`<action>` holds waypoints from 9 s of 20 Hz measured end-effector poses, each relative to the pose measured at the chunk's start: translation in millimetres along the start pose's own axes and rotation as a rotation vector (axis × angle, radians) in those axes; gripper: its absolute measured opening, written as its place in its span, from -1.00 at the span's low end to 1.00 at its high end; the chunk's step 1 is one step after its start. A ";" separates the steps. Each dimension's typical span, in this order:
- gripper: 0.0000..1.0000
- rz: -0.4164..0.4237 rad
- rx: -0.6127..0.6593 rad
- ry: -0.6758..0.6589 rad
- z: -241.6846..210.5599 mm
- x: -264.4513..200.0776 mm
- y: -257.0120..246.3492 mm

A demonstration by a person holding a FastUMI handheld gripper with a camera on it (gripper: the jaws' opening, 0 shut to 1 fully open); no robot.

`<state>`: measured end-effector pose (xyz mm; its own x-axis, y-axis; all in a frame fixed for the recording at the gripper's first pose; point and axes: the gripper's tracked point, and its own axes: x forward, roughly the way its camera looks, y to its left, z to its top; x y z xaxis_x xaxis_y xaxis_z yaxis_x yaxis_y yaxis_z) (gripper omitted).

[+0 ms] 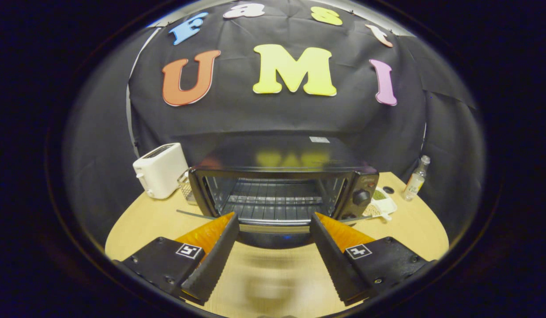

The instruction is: Open the toaster oven, put the food inside, and close the toaster oven door.

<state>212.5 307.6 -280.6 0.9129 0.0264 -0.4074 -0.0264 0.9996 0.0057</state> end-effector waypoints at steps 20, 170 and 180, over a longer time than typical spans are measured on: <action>1.00 0.013 -0.003 0.269 -122.7 -19.1 -6.4; 0.89 0.153 -0.101 0.352 -162.4 -5.1 -36.1; 0.89 0.170 -0.086 0.187 -37.4 12.9 -28.6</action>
<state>209.8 279.1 -320.2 0.8013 0.1842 -0.5692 -0.2146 0.9766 0.0140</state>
